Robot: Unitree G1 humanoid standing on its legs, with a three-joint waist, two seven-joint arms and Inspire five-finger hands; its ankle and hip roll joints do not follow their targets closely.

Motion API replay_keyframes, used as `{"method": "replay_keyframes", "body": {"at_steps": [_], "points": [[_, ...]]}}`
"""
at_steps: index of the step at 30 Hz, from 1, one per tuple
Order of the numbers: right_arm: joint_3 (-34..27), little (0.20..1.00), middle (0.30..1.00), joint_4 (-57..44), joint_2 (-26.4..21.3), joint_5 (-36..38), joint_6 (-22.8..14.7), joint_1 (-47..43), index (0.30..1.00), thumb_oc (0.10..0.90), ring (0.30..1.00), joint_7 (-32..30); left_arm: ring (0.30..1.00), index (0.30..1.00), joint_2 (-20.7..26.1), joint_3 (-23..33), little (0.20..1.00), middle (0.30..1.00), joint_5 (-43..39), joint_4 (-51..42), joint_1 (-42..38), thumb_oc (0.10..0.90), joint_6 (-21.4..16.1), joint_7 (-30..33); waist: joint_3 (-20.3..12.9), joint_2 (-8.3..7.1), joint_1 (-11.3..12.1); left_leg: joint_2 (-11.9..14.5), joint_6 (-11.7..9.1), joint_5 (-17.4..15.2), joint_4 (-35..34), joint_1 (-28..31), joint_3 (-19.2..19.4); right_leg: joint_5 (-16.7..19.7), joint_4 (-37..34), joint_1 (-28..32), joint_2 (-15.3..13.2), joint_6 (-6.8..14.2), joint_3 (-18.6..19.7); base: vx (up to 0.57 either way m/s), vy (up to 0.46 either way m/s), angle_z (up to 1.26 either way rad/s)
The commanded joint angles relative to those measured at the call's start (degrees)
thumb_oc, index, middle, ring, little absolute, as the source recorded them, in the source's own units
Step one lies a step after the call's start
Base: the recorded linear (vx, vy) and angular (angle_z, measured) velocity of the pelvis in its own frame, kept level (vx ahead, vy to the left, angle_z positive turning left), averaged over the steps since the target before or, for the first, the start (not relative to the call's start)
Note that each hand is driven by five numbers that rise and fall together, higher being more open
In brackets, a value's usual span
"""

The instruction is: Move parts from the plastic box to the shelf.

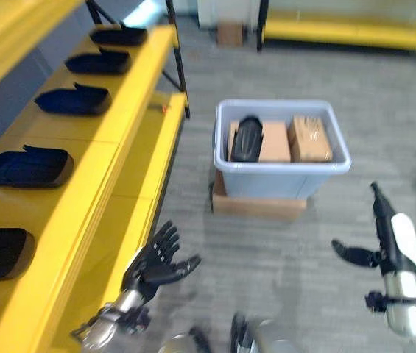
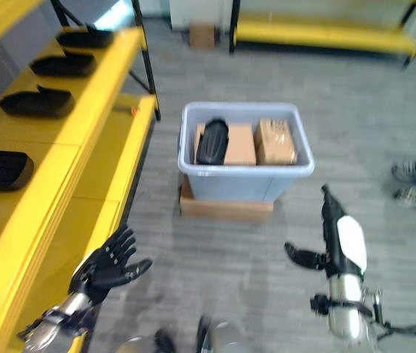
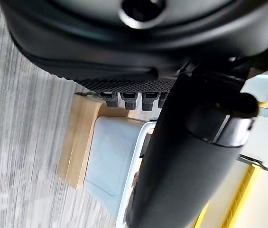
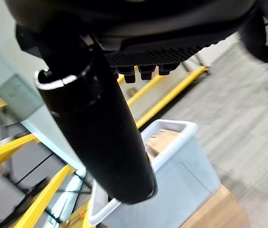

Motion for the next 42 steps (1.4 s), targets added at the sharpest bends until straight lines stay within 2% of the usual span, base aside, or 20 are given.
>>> {"method": "replay_keyframes", "body": {"at_steps": [1, 6, 11, 19, 23, 25, 26, 27, 28, 31, 32, 33, 34, 35, 36, 37, 39, 42], "points": [[-2.7, 1.000, 1.000, -6.2, -2.4, 0.6, -5.2, -5.0, 1.000, 0.900, 1.000, 0.1, 1.000, 1.000, 1.6, 3.4, 1.000, 1.000, 1.2, -5.5, -5.8, 0.900, -6.8, -1.9, -2.4, -0.22, -1.0, -2.2, 0.3, 5.2, -5.5, -1.0, -0.9, 2.0, -9.4, 6.6, -3.9, 7.9, -3.8, 0.01, 0.139, -0.44], [-0.4, 1.000, 1.000, -5.7, -1.3, 1.1, -5.0, -5.9, 1.000, 0.900, 1.000, 0.6, 1.000, 1.000, 1.4, 3.9, 1.000, 1.000, 1.0, -4.5, -5.9, 0.900, -5.9, -1.1, -4.0, -0.30, -0.5, -4.6, 1.5, 4.8, -10.0, 3.0, -0.8, 2.1, -9.8, 6.9, -3.3, 8.3, -5.1, -0.01, 0.077, -0.06], [0.2, 1.000, 1.000, -6.0, -0.6, 1.5, -3.8, -6.0, 1.000, 0.900, 1.000, 1.3, 1.000, 1.000, 1.4, 4.6, 1.000, 1.000, 1.1, -4.1, -4.6, 0.900, -6.1, -2.1, -4.7, -0.53, 0.1, -4.9, 1.5, 5.7, -13.3, 5.0, -0.8, 1.8, -9.8, 7.4, -3.2, 8.5, -6.6, -0.03, 0.022, 0.10], [0.4, 1.000, 1.000, -5.9, -0.2, 0.4, -3.1, -6.4, 1.000, 0.900, 1.000, 0.5, 1.000, 1.000, 1.3, 4.4, 1.000, 1.000, 0.6, -3.6, -5.3, 0.900, -5.6, -3.1, -5.5, -0.65, -0.5, -5.2, 2.0, 4.7, -14.3, 7.2, -0.4, 3.2, -12.3, 8.0, -4.0, 9.0, -6.6, -0.01, -0.003, 0.02], [0.9, 1.000, 1.000, -5.6, -1.1, 0.5, -3.2, -8.7, 1.000, 0.900, 1.000, 1.8, 1.000, 1.000, 1.2, 4.2, 1.000, 1.000, 0.1, -3.0, -6.0, 0.900, -5.9, -1.0, -5.3, -0.67, 0.3, -4.5, 1.8, 4.1, -13.5, 8.0, 1.1, 2.1, -9.5, 7.7, -3.8, 8.9, -9.9, -0.03, 0.056, -0.04], [1.9, 1.000, 1.000, -6.0, -1.9, 1.2, -3.3, -11.5, 1.000, 0.900, 1.000, 3.9, 1.000, 1.000, 1.5, 4.7, 1.000, 1.000, 0.6, -2.5, -5.6, 0.900, -6.9, 0.4, -4.0, -0.09, 2.1, -3.4, 2.6, 3.8, -12.4, 8.7, 1.6, 0.8, -0.8, 4.0, -6.8, 9.6, -14.1, -0.07, 0.060, -0.29], [2.0, 1.000, 1.000, -6.0, -1.9, 1.1, -3.4, -11.7, 1.000, 0.900, 1.000, 3.9, 1.000, 1.000, 1.5, 4.8, 1.000, 1.000, 0.6, -2.4, -5.7, 0.900, -7.0, 0.4, -3.9, -0.12, 2.2, -3.5, 2.8, 3.6, -12.2, 8.7, 1.6, 0.5, 0.3, 3.4, -7.3, 9.7, -14.1, -0.06, 0.007, -0.73], [2.5, 1.000, 1.000, -6.2, -2.0, 0.9, -3.6, -12.4, 1.000, 0.900, 1.000, 4.0, 1.000, 1.000, 1.5, 4.9, 1.000, 1.000, 0.0, -2.0, -5.6, 0.900, -7.3, 0.5, -3.4, -0.04, 2.6, -3.3, 3.6, 3.0, -11.0, 8.6, 1.1, 0.7, 3.8, 1.5, -9.4, 10.2, -14.1, -0.08, -0.145, -0.66], [3.0, 1.000, 1.000, -6.2, -1.1, 0.1, -2.8, -13.4, 1.000, 0.900, 1.000, 3.5, 1.000, 1.000, 1.5, 5.3, 1.000, 1.000, 0.9, -1.8, -6.1, 0.900, -6.9, 0.0, -2.5, -0.51, 2.8, -2.9, 4.6, 1.2, -7.0, 7.3, -0.1, 1.2, 6.7, -0.4, -11.9, 11.0, -12.2, -0.09, -0.270, -0.32], [4.3, 1.000, 1.000, -4.6, 0.6, -0.9, -2.0, -15.5, 1.000, 0.900, 1.000, 1.1, 1.000, 1.000, 1.8, 4.5, 1.000, 1.000, 2.0, -0.8, -8.2, 0.900, -6.4, -0.7, -1.5, -1.12, 3.3, -1.7, 5.5, -1.6, -1.1, 4.6, -1.3, 5.0, 6.3, -1.3, -16.0, 12.3, -8.8, -0.08, -0.369, 0.24], [5.7, 1.000, 1.000, -3.9, 1.6, -2.2, -1.5, -17.3, 1.000, 0.900, 1.000, 0.1, 1.000, 1.000, 1.8, 3.9, 1.000, 1.000, 2.4, 0.1, -9.6, 0.900, -7.1, -0.8, -0.9, -1.22, 3.8, -0.9, 5.5, -2.7, 1.2, 3.4, -1.0, 8.1, 4.8, -2.0, -19.0, 13.0, -8.5, -0.07, -0.359, 0.40], [6.5, 1.000, 1.000, -3.5, 2.2, -2.8, -1.2, -18.5, 1.000, 0.900, 1.000, -0.4, 1.000, 1.000, 1.9, 3.6, 1.000, 1.000, 2.3, 0.7, -10.4, 0.900, -7.7, -0.8, -0.4, -1.12, 4.1, -0.2, 5.4, -4.0, 3.0, 2.9, -0.8, 9.0, 4.1, -2.0, -20.1, 13.7, -8.5, -0.07, -0.495, 0.34], [7.8, 1.000, 1.000, -3.5, 3.2, -4.4, -0.4, -20.0, 1.000, 0.900, 1.000, -0.7, 1.000, 1.000, 1.9, 2.9, 1.000, 1.000, 2.3, 1.2, -11.2, 0.900, -8.5, -0.5, 0.2, -1.27, 4.6, 1.0, 4.9, -4.5, 4.7, 2.3, -0.1, 12.2, 1.8, -2.2, -23.2, 14.3, -8.8, -0.01, -0.290, 0.08], [7.9, 1.000, 1.000, -3.4, 3.3, -4.5, -0.3, -20.2, 1.000, 0.900, 1.000, -0.8, 1.000, 1.000, 2.0, 2.9, 1.000, 1.000, 2.3, 1.4, -11.3, 0.900, -8.6, -0.4, 0.4, -1.12, 4.6, 1.3, 4.8, -5.2, 5.3, 2.3, -0.2, 12.2, 1.8, -2.0, -23.0, 14.5, -8.8, 0.00, -0.459, -0.05], [8.7, 1.000, 1.000, -3.5, 3.8, -4.7, 0.2, -20.9, 1.000, 0.900, 1.000, -0.6, 1.000, 1.000, 2.1, 2.5, 1.000, 1.000, 2.8, 1.5, -11.5, 0.900, -9.1, -0.4, 0.8, -1.30, 4.9, 2.5, 4.3, -5.2, 6.0, 2.2, 0.2, 14.4, 0.6, -2.6, -25.0, 14.7, -9.4, 0.05, -0.534, -0.06], [9.8, 1.000, 1.000, -3.5, 4.6, -5.4, 0.8, -21.7, 1.000, 0.900, 1.000, -0.8, 1.000, 1.000, 2.9, 2.2, 1.000, 1.000, 2.5, 1.8, -11.7, 0.900, -10.0, -1.1, 1.9, -1.31, 5.7, 5.7, 3.1, -6.8, 9.3, 1.4, 0.7, 15.3, -0.5, -2.2, -26.9, 15.9, -10.4, 0.08, -0.729, -0.13], [9.4, 1.000, 1.000, -3.6, 4.3, -6.2, 0.4, -20.6, 1.000, 0.900, 1.000, 0.1, 1.000, 1.000, 3.4, 2.8, 1.000, 1.000, 1.6, 1.5, -11.0, 0.900, -9.7, -2.7, 2.3, -1.59, 5.7, 8.7, 2.7, -7.7, 13.1, 0.3, 0.8, 14.0, -0.8, -1.2, -26.7, 16.1, -10.8, 0.13, -0.567, -0.25], [9.1, 1.000, 1.000, -4.6, 3.6, -7.0, 0.4, -19.4, 1.000, 0.900, 1.000, 1.5, 1.000, 1.000, 3.5, 3.3, 1.000, 1.000, 1.1, 0.9, -9.8, 0.900, -9.4, -3.3, 2.5, -1.52, 5.4, 11.1, 2.3, -7.6, 14.1, 1.0, 2.3, 12.4, -0.2, -0.6, -25.5, 15.8, -11.5, 0.12, -0.289, -0.07]]}}
